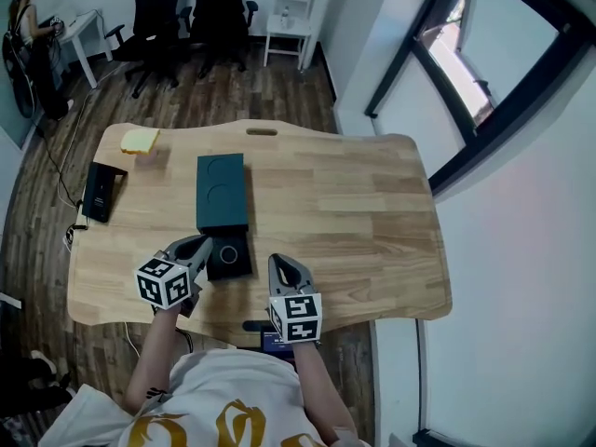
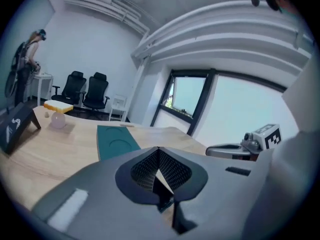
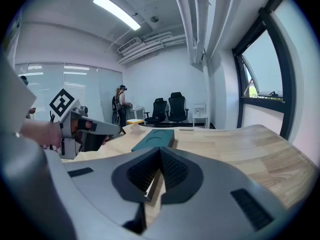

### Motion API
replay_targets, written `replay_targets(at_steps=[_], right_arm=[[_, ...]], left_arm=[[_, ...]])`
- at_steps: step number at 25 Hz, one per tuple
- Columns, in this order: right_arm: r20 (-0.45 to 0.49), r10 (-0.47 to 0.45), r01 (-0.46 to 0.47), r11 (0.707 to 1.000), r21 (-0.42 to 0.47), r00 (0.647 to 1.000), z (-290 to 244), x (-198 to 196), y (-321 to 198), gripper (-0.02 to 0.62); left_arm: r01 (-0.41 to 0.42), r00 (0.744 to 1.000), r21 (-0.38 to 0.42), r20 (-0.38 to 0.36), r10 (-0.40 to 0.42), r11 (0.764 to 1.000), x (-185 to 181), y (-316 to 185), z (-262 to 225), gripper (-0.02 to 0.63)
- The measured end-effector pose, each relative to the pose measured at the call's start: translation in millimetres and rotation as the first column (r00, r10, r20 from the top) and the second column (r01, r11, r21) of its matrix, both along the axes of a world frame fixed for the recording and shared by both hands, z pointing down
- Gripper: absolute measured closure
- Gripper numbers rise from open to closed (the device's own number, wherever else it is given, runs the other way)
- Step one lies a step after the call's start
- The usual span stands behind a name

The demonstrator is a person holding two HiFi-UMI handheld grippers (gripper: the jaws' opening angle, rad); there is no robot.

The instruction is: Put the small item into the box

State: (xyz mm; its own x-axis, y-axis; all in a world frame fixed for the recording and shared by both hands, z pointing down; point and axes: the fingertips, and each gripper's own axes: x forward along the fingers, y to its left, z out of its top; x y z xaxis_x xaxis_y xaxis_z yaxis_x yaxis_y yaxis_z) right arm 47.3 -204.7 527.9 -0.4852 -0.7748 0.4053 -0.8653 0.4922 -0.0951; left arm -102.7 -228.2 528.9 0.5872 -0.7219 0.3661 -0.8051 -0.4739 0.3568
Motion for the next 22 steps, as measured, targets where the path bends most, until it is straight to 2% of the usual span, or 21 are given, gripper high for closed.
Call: replay_targets(at_steps=[2,4,9,16,20,22], right_arm=[[0.023,-0.002,0.002,0.999,0.035,1.0,-16.9,-3.5,5.3,0.591],[0.033,-0.007,0.005,0.998,0.07,0.999,-31.9,-7.1,9.2,0.591],[0.024,-0.015,0.012,0.994,0.106,1.0,-50.9,-12.2,23.1,0.591],[0.019,0.026,-0.028,0.995,0.097,0.999,-47.4,-8.0,27.5,0.592],[0.036,0.038,-0.041,0.996,0.081,0.999,-45.3,-6.7,26.1,0.592],[0.032,0.04,-0.042,0.996,0.082,0.999,-45.3,-6.6,25.1,0.591]], left_arm=[[0.037,0.998,0.047,-0.053,-0.035,0.998,-6.6,6.6,-18.5,0.603],[0.064,0.996,0.091,-0.071,-0.058,0.994,-13.6,13.3,-32.4,0.603],[0.081,0.996,0.169,-0.042,-0.074,0.982,-22.4,30.6,-47.6,0.603],[0.05,0.996,0.188,0.062,-0.063,0.981,-24.4,37.3,-44.7,0.603],[0.093,0.996,0.136,-0.006,-0.093,0.986,-33.4,37.0,-40.0,0.603],[0.092,0.996,0.132,-0.001,-0.093,0.987,-36.4,35.5,-37.8,0.603]])
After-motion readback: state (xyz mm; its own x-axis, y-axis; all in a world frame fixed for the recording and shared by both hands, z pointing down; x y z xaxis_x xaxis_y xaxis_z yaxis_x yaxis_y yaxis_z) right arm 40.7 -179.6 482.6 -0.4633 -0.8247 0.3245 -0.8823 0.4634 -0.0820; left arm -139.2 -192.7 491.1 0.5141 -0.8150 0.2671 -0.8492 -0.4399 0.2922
